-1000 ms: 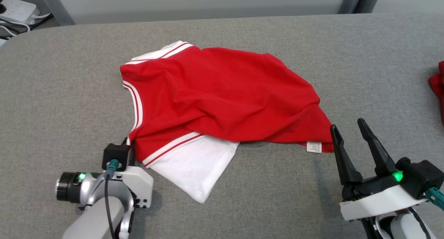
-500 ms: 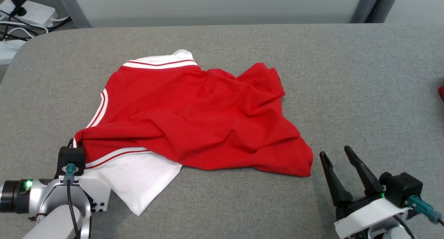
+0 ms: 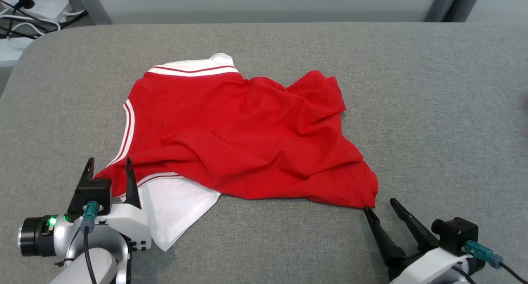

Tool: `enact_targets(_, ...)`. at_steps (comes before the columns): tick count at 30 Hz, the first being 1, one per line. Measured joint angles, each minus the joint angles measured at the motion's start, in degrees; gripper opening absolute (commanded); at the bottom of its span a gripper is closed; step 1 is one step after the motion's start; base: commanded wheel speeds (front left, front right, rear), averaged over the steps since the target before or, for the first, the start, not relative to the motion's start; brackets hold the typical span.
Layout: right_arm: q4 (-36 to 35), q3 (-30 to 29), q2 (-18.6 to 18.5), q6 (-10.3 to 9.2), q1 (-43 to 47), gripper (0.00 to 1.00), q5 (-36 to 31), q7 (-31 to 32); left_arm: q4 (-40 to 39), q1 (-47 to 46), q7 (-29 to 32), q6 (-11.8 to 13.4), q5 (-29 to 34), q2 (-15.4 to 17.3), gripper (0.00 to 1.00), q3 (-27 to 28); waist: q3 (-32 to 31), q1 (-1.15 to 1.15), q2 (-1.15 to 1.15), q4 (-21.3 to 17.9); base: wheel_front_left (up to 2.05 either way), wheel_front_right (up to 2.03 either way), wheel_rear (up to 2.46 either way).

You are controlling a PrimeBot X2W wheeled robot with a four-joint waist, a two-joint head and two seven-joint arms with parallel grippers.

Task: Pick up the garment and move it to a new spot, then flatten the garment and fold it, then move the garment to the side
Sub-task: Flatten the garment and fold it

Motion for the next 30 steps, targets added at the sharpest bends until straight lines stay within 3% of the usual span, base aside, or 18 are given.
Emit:
enact_targets(6,3.63,1.36,-0.04,0.0,-1.98,1.0,1.47,0.0,-4.2,1.05,-1.04,0.43,-0.01,-1.47,1.0,-0.29,0.29,0.0,0.0,1.66,0.0,0.0,0.0)
enact_targets(8,4.78,2.15,-0.01,0.0,-2.18,0.53,2.08,0.0,-4.94,1.08,-1.34,0.42,-0.01,-1.82,1.0,-0.41,0.3,0.0,0.0,2.34,0.0,0.0,0.0)
enact_targets(9,5.44,2.35,0.0,0.0,-2.35,0.43,2.42,0.0,-5.24,1.08,-1.63,0.41,-0.01,-1.85,1.0,-0.49,0.32,0.0,0.0,2.66,0.0,0.0,0.0)
enact_targets(10,5.9,2.58,-0.03,0.0,-2.65,0.27,2.7,0.0,-5.36,1.08,-1.78,0.37,-0.04,-1.89,1.0,-0.51,0.36,0.0,0.0,2.95,0.0,0.0,0.0)
enact_targets(11,6.3,2.67,-0.03,0.0,-3.07,0.0,3.0,0.0,-5.38,1.08,-1.97,0.15,-0.2,-1.98,1.0,-0.53,0.39,0.0,0.0,3.22,0.0,0.0,0.0)
enact_targets(16,7.45,2.25,-0.21,0.0,-4.32,0.0,2.86,0.0,-5.33,1.1,-2.59,-0.4,-0.55,-2.21,1.0,-0.8,0.3,0.0,0.0,3.85,0.0,0.0,0.0)
enact_targets(24,3.92,-6.81,-1.75,0.0,-4.26,0.0,0.21,0.01,-5.35,1.29,-2.41,-1.92,-1.08,-2.4,1.0,-2.2,0.16,0.0,0.0,2.59,0.0,0.0,0.0)
enact_targets(30,0.75,-13.03,-2.3,0.0,-3.99,0.0,-3.19,0.0,-6.38,1.36,-0.64,-6.05,-1.67,-3.05,1.0,-5.3,0.36,0.0,0.0,1.84,0.0,0.0,0.0)
